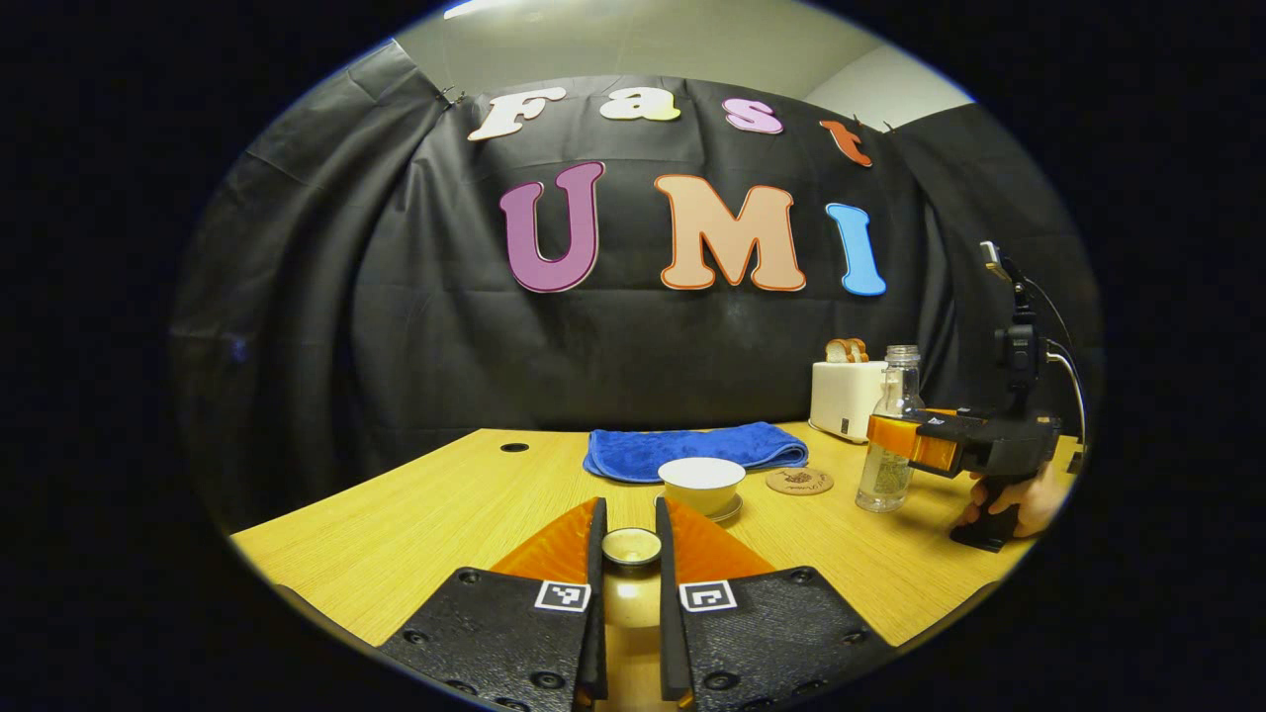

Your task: Open the teacup lid with one hand, grasp the water bottle and pour water into the teacup with the other hand; after pouring, place the water bottle on the coaster and then close the teacup lid.

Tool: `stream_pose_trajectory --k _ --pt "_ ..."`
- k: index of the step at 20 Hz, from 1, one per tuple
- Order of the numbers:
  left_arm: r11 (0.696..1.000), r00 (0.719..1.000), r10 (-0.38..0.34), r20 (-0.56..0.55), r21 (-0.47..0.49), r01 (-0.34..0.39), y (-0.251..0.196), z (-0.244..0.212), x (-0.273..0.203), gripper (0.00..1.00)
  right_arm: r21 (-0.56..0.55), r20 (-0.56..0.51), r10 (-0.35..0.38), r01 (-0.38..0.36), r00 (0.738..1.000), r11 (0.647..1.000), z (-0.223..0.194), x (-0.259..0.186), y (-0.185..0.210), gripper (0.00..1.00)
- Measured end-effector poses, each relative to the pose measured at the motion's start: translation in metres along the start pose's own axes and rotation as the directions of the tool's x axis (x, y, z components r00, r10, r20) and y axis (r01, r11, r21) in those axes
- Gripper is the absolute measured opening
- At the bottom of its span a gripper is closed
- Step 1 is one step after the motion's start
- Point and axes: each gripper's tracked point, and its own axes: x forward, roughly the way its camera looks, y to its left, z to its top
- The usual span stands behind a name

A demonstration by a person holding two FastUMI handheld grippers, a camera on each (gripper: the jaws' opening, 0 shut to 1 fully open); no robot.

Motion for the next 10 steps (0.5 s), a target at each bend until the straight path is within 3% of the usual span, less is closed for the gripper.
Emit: stream_pose_trajectory --k 3,10 --pt "1.0 1.0 0.0 0.0 0.0 0.0 0.0 0.0 0.001 0.18 -0.002 -0.003 0.005 -0.005 1.0 1.0 0.001 0.003 0.003 0.71" --pt "1.0 1.0 0.0 0.0 0.0 0.0 0.0 0.0 0.001 0.18 -0.024 -0.004 -0.004 0.004 1.0 1.0 -0.001 0.031 0.019 0.71"
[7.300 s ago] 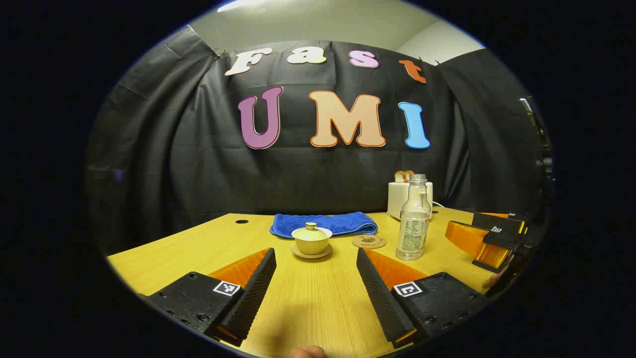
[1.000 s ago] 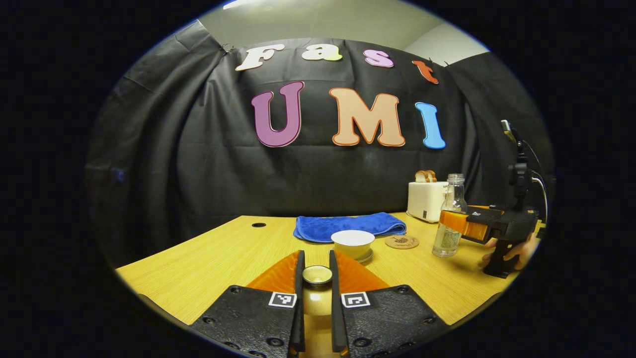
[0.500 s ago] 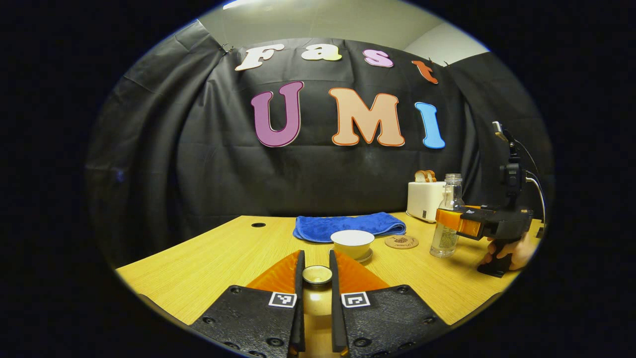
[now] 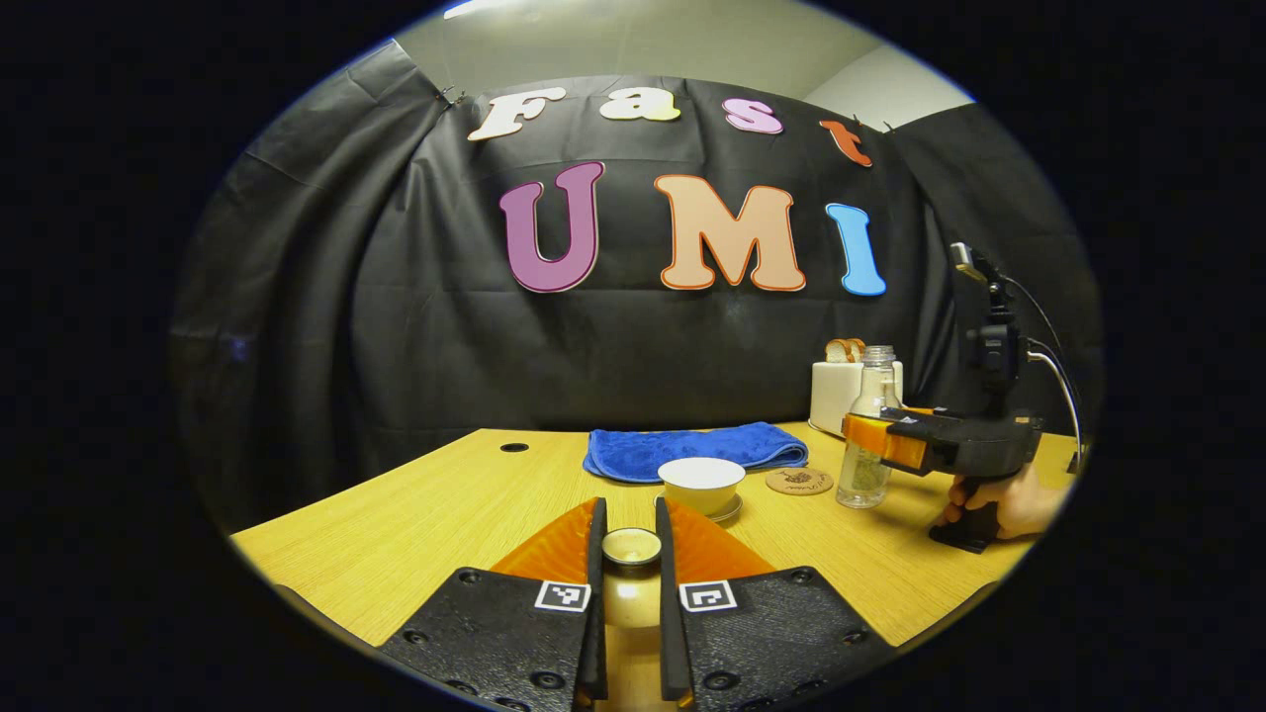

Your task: Open the teacup lid with one hand, grasp the water bottle and pour water into the teacup with the other hand; after pouring, place the water bottle on the coaster and then close the teacup lid.

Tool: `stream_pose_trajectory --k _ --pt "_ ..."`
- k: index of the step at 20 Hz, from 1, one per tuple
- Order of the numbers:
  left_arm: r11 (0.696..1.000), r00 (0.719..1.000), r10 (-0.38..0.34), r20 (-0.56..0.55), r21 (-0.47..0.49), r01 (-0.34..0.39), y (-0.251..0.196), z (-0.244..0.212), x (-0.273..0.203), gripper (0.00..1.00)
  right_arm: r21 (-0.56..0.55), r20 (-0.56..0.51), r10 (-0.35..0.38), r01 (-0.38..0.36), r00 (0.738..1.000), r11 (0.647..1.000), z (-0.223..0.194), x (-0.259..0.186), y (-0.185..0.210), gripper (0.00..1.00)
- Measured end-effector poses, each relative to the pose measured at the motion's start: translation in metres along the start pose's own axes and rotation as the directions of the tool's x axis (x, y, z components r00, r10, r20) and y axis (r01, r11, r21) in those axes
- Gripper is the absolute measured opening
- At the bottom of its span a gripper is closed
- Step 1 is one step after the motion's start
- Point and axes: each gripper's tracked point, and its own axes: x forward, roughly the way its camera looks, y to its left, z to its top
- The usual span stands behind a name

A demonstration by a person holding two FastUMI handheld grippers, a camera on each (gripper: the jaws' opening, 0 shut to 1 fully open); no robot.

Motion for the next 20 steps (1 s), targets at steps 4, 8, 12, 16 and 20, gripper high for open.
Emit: stream_pose_trajectory --k 4,8,12,16,20 --pt "1.0 1.0 0.0 0.0 0.0 0.0 0.0 0.0 0.0 0.18 -0.111 0.016 0.021 -0.019 1.0 0.994 0.005 0.011 0.021 0.72" --pt "1.0 1.0 0.0 0.0 0.0 0.0 0.0 0.0 0.0 0.18 -0.307 0.028 0.055 -0.044 0.998 0.951 0.006 0.021 0.05 0.71" --pt "1.0 1.0 -0.004 0.001 0.0 0.004 0.0 0.0 -0.001 0.18 -0.561 0.031 0.113 -0.076 0.993 0.824 -0.001 0.025 0.085 0.71" --pt "1.0 1.0 -0.008 0.0 -0.001 0.008 -0.001 0.0 -0.001 0.18 -0.702 -0.015 0.149 -0.116 0.989 0.703 -0.014 0.029 0.102 0.71" --pt "1.0 1.0 -0.014 -0.001 -0.003 0.014 -0.001 0.0 -0.002 0.18 -0.779 -0.098 0.145 -0.166 0.985 0.605 -0.026 0.038 0.102 0.71"
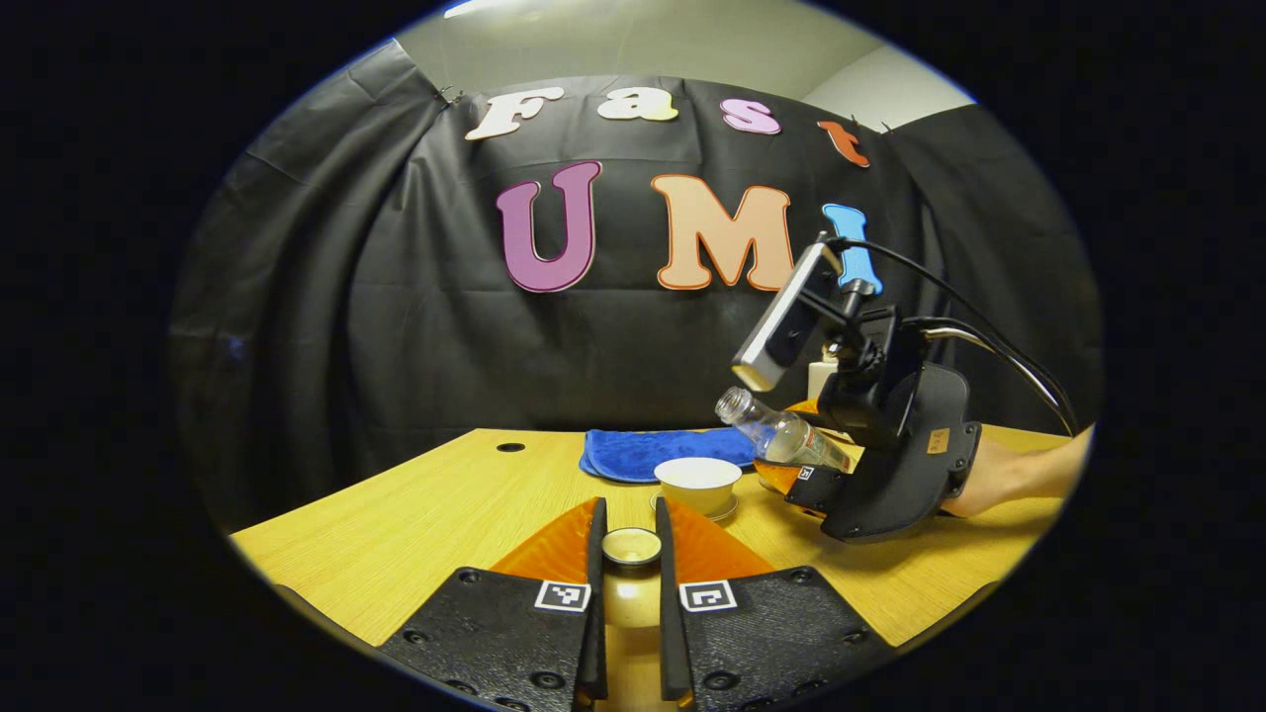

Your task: Open the teacup lid with one hand, grasp the water bottle and pour water into the teacup with the other hand; after pouring, place the water bottle on the coaster and then close the teacup lid.

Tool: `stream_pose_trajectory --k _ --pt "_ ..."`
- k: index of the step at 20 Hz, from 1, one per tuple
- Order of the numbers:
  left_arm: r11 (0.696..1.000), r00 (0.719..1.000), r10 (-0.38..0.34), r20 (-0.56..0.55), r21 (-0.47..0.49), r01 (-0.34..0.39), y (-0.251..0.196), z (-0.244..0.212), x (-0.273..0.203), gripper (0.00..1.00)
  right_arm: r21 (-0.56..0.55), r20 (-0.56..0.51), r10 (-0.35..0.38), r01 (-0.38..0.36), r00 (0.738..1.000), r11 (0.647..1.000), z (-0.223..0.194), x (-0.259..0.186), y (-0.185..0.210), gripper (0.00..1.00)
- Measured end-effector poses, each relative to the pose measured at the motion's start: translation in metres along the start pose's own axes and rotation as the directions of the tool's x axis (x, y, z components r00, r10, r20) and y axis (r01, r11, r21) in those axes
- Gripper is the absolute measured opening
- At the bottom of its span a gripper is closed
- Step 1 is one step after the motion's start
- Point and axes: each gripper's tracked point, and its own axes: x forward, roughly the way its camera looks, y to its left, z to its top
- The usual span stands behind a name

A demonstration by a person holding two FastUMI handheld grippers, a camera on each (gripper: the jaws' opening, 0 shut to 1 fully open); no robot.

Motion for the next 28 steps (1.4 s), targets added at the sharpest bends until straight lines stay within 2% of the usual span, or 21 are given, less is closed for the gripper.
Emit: stream_pose_trajectory --k 6,12,18,25,28 --pt "1.0 1.0 -0.006 -0.002 -0.001 0.006 0.0 0.001 0.002 0.18 -0.155 -0.051 0.059 -0.066 0.997 0.986 -0.016 0.003 0.004 0.71" --pt "1.0 1.0 -0.008 -0.003 -0.001 0.008 -0.002 0.0 0.002 0.17 -0.343 -0.053 0.082 -0.095 0.995 0.935 -0.012 0.001 0.005 0.71" --pt "1.0 1.0 -0.012 -0.004 -0.002 0.012 -0.002 0.0 0.002 0.17 -0.529 -0.056 0.103 -0.117 0.993 0.841 -0.001 0.003 0.0 0.71" --pt "1.0 1.0 -0.016 -0.005 -0.003 0.016 -0.002 0.001 0.001 0.18 -0.629 -0.061 0.113 -0.126 0.992 0.767 0.002 0.003 -0.001 0.7" --pt "1.0 1.0 -0.016 -0.005 -0.002 0.016 -0.002 0.001 0.001 0.18 -0.678 -0.056 0.115 -0.122 0.992 0.725 0.005 -0.001 0.002 0.71"
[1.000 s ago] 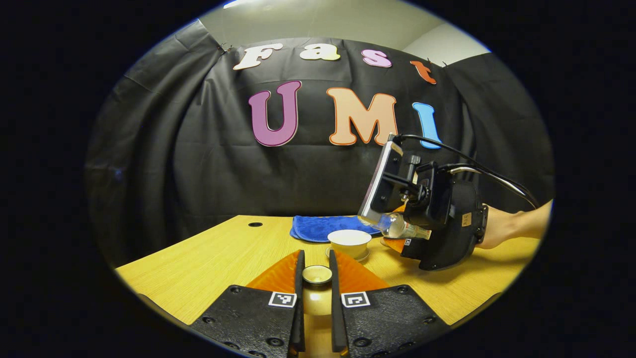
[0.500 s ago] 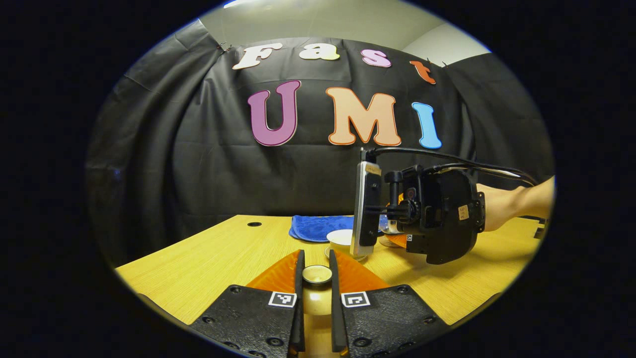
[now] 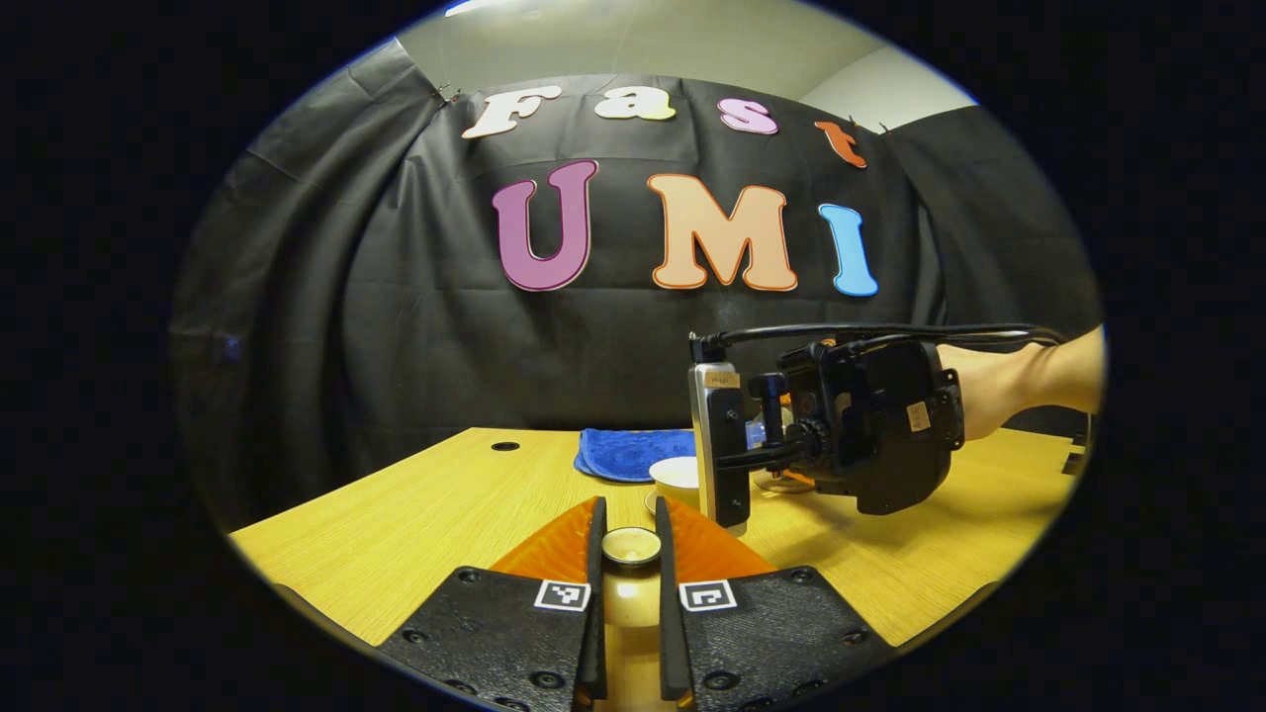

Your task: Open the teacup lid with one hand, grasp the water bottle and pour water into the teacup with the other hand; after pouring, place the water bottle on the coaster and then close the teacup lid.

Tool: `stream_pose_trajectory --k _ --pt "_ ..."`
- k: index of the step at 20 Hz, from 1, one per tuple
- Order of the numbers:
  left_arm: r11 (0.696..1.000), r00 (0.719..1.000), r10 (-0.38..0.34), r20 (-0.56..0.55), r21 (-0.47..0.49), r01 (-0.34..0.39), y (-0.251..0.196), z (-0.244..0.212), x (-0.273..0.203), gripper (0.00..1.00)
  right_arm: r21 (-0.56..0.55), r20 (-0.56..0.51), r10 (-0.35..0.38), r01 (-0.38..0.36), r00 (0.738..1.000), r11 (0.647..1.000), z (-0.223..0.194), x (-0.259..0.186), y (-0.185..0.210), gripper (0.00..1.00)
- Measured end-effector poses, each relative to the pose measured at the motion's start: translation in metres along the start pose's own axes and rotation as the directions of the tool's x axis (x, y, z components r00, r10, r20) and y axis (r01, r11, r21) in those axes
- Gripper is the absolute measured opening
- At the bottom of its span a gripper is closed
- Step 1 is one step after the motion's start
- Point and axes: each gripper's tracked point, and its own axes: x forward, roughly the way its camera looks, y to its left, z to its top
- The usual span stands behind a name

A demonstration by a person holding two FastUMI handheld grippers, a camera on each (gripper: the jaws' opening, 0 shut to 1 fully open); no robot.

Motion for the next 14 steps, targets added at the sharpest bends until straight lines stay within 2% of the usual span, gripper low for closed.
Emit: stream_pose_trajectory --k 5,14 --pt "1.0 1.0 -0.002 0.0 0.0 0.002 -0.0003 0.0002 -0.0005 0.18 -0.104 -0.001 0.002 -0.003 1.0 0.995 0.0006 -0.0001 -0.0078 0.7" --pt "1.0 1.0 -0.003 0.0 0.0 0.003 -0.0005 0.0002 -0.0004 0.18 -0.194 -0.005 0.02 -0.021 1.0 0.981 -0.0011 -0.0003 -0.0088 0.7"
